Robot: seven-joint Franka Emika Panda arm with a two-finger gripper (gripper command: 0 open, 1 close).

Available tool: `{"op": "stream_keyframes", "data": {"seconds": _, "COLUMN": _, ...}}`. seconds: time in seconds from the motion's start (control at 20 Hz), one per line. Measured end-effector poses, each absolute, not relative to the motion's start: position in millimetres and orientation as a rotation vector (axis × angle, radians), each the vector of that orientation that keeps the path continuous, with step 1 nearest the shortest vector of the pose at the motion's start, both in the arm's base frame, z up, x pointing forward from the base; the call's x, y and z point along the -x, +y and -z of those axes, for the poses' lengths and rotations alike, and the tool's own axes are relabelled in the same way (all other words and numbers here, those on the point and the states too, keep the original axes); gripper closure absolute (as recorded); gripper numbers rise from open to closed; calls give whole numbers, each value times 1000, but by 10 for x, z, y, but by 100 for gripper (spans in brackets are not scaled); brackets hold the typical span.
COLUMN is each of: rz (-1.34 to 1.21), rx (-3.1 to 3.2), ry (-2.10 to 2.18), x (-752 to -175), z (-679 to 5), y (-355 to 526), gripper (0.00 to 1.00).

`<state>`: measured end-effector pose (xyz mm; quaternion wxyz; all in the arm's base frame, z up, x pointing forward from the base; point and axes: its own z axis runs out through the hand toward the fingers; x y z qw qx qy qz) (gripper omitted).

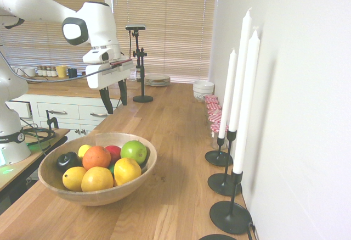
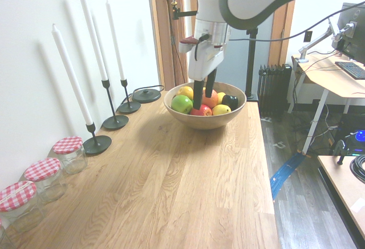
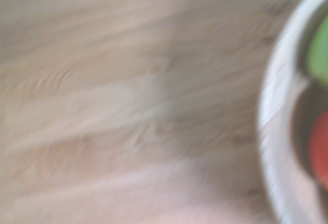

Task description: Take green apple out of the basket

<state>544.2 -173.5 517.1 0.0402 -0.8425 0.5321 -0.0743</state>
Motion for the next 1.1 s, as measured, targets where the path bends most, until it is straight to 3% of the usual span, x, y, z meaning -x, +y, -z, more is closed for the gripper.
{"op": "stream_keyframes", "data": {"seconds": 0.4, "rz": 188, "rx": 2425, "ry": 1809, "x": -5893, "z": -5129, "y": -2443, "gripper": 0}}
{"op": "stream_keyframes", "data": {"seconds": 1.1, "rz": 48, "rx": 2301, "ry": 1930, "x": -6119, "z": -4563, "y": -3261, "gripper": 0}}
